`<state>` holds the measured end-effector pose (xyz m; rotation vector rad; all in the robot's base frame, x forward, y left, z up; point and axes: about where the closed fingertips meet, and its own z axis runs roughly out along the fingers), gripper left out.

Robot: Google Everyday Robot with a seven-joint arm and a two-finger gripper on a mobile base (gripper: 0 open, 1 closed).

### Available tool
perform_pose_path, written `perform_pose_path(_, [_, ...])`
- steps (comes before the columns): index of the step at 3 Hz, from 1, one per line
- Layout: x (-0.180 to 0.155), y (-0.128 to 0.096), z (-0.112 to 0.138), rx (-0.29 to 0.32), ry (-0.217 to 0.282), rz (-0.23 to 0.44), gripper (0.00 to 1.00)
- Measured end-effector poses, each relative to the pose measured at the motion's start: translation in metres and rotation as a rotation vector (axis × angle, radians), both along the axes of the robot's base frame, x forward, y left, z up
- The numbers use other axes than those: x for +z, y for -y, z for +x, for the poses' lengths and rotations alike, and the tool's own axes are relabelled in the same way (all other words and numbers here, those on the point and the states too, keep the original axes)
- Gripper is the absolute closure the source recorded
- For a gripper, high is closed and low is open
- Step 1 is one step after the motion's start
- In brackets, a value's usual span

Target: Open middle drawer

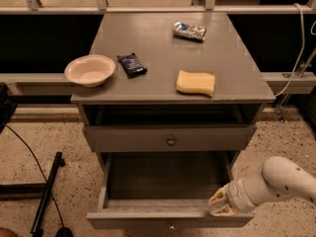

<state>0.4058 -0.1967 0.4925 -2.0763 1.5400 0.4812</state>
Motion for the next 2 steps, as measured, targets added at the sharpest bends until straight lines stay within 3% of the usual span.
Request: perform_pose_path(2, [-0.027,-0.012,0.067,-0.068,0.084,-0.043,1.0])
